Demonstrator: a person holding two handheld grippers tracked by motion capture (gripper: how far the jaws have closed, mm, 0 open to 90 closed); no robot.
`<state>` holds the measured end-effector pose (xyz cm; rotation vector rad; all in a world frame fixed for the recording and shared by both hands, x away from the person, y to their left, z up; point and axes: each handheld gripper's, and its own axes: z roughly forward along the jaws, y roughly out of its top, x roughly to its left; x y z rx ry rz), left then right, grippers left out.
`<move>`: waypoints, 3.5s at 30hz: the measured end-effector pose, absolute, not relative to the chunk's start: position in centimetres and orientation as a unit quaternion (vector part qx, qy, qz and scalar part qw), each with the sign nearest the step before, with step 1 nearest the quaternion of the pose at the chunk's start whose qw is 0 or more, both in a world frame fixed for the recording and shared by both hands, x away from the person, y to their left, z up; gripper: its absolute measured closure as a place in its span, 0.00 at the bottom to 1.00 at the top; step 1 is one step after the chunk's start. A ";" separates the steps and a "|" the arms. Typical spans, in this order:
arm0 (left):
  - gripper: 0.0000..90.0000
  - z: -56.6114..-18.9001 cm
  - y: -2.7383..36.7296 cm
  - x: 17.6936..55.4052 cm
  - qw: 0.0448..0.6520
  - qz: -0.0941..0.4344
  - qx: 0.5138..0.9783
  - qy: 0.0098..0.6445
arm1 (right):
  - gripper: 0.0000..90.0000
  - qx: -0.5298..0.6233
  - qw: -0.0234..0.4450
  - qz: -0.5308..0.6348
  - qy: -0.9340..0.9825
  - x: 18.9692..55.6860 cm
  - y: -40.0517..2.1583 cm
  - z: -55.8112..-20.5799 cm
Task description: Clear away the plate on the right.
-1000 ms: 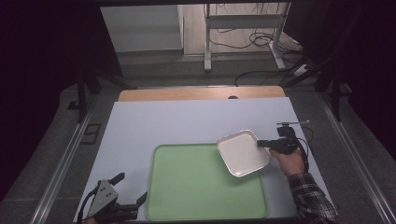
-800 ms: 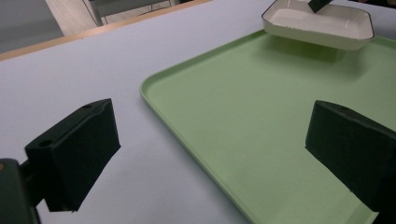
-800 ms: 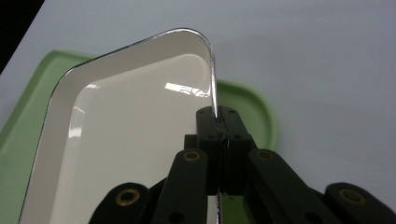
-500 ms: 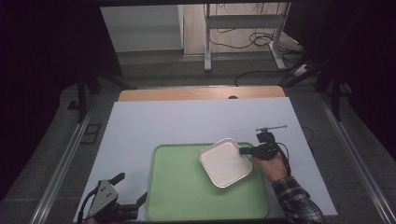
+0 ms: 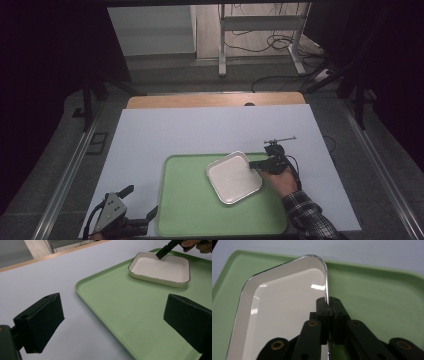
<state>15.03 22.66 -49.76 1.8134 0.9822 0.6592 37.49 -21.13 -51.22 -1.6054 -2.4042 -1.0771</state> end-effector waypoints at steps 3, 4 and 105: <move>0.03 -49.8 22.7 15.0 0.469 0.269 0.740 0.401 | 0.73 -0.491 0.004 -0.359 -0.794 37.2 -21.6 -50.2; 0.03 -49.8 22.7 15.0 0.469 0.268 0.739 0.401 | 0.70 -0.482 -0.002 -0.362 -0.798 37.0 -21.7 -49.9; 0.03 -49.8 22.4 15.1 0.463 0.272 0.745 0.395 | 0.99 -0.230 -0.022 -0.329 -0.916 27.7 -13.2 -51.1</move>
